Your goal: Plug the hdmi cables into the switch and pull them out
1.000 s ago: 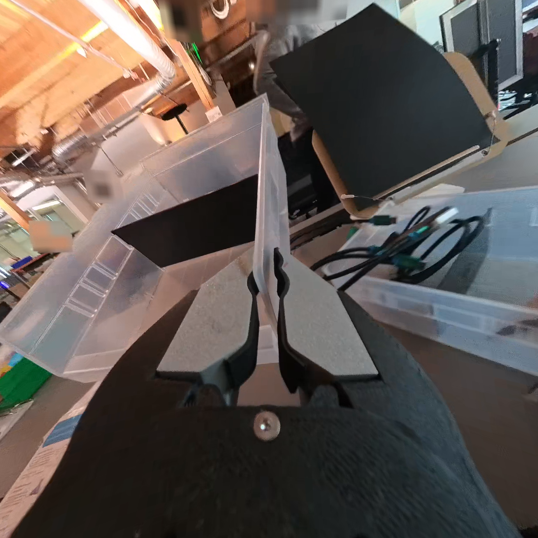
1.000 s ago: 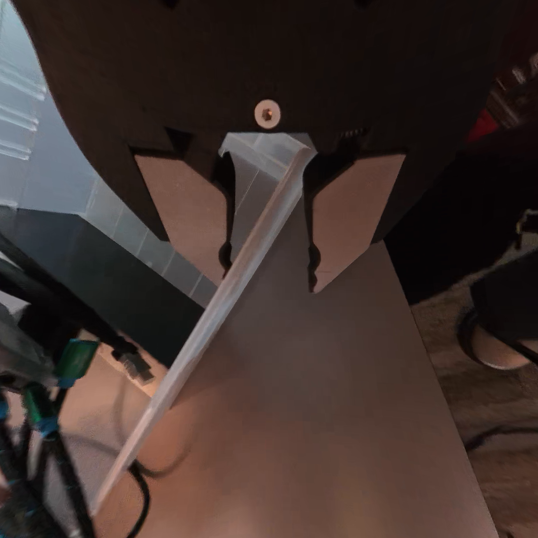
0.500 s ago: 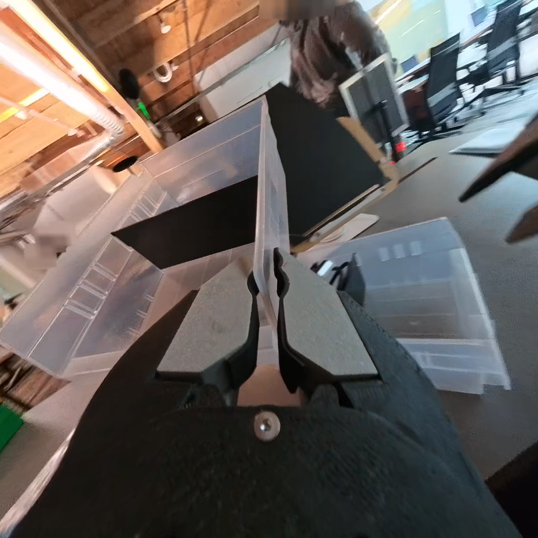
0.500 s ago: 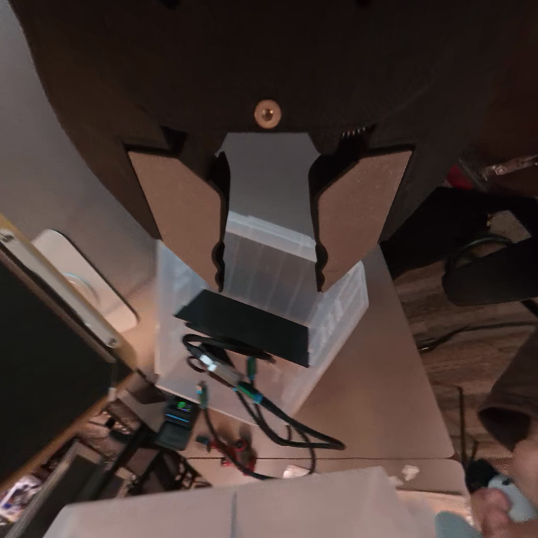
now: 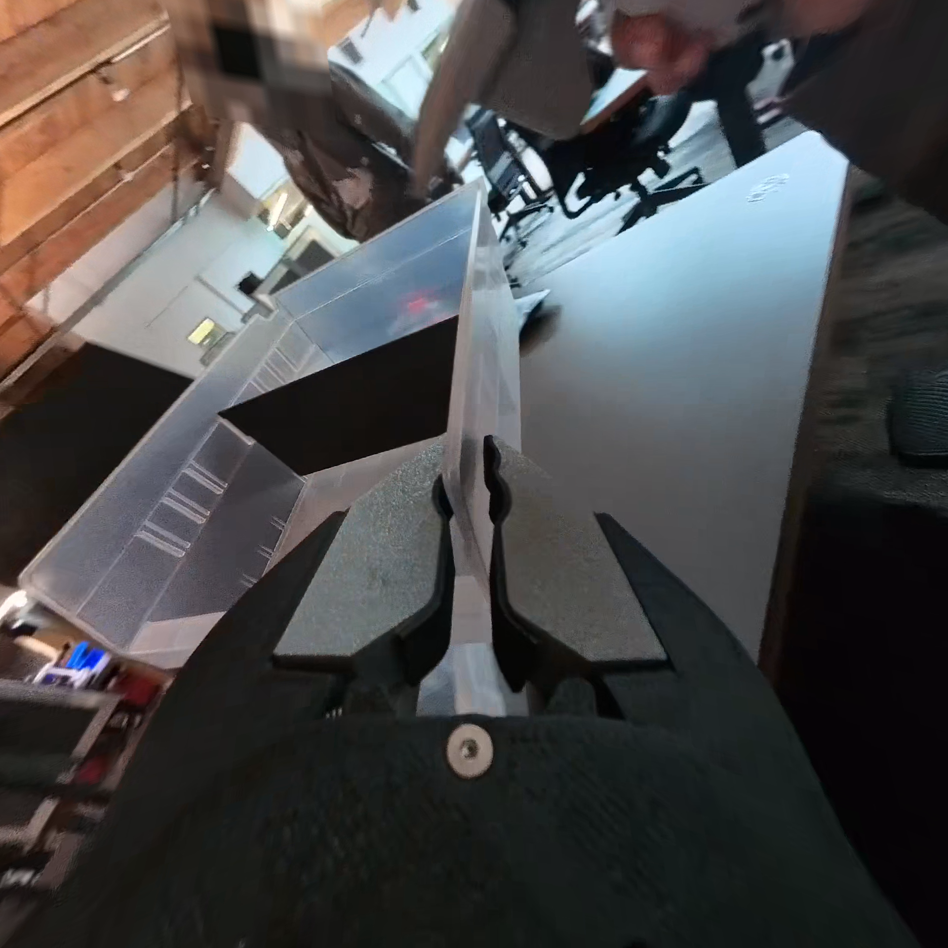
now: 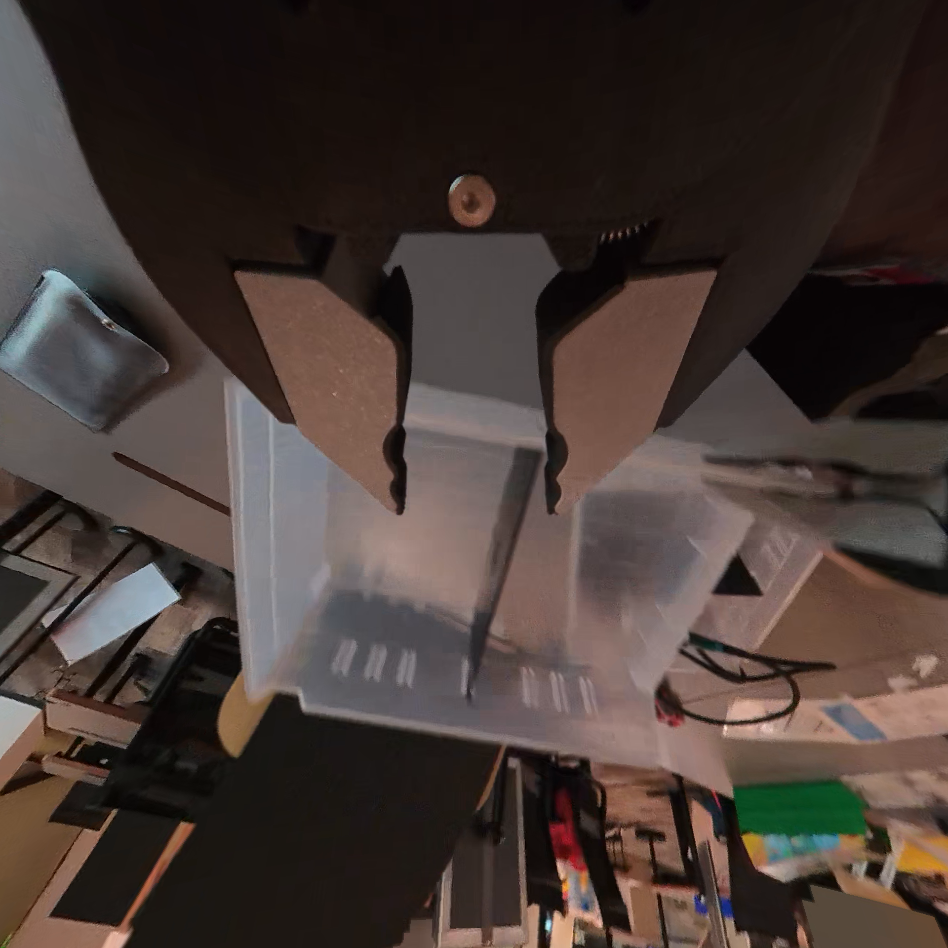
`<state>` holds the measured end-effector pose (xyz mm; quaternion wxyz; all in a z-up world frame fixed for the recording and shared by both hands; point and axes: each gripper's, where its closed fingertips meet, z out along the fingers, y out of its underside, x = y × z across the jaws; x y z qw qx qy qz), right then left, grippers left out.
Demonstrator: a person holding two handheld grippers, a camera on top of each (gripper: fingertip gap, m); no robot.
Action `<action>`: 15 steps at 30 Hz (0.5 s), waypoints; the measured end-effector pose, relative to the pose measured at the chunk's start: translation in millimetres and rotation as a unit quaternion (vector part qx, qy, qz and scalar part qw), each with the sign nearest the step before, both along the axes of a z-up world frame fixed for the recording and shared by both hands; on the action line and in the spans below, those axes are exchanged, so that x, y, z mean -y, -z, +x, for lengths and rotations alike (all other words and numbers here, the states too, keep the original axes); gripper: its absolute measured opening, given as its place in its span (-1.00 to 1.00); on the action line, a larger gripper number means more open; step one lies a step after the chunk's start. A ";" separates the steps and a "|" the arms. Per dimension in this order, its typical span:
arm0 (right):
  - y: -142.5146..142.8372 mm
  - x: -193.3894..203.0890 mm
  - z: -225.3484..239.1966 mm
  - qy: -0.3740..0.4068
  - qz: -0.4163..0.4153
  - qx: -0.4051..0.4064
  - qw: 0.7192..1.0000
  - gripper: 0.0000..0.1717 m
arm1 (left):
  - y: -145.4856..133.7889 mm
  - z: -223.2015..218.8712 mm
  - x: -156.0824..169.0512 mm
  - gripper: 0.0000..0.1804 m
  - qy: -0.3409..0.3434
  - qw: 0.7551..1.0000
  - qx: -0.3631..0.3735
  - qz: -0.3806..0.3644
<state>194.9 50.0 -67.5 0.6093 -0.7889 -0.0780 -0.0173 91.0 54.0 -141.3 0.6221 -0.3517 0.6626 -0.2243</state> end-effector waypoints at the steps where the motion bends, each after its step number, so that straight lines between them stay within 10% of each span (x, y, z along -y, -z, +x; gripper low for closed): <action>1: -0.2 1.1 5.7 0.003 0.003 -0.010 1.000 -0.41 | 10.5 13.4 8.7 -0.94 0.009 1.000 -0.008 0.006; 8: 26.1 -6.9 20.1 -0.005 -0.046 -0.008 0.999 -0.40 | 79.5 78.6 38.8 -0.93 0.028 0.997 -0.061 0.043; 15: 44.8 -19.2 8.0 -0.035 -0.081 0.002 0.996 -0.41 | 97.7 94.4 19.2 -0.88 0.009 0.994 -0.065 -0.086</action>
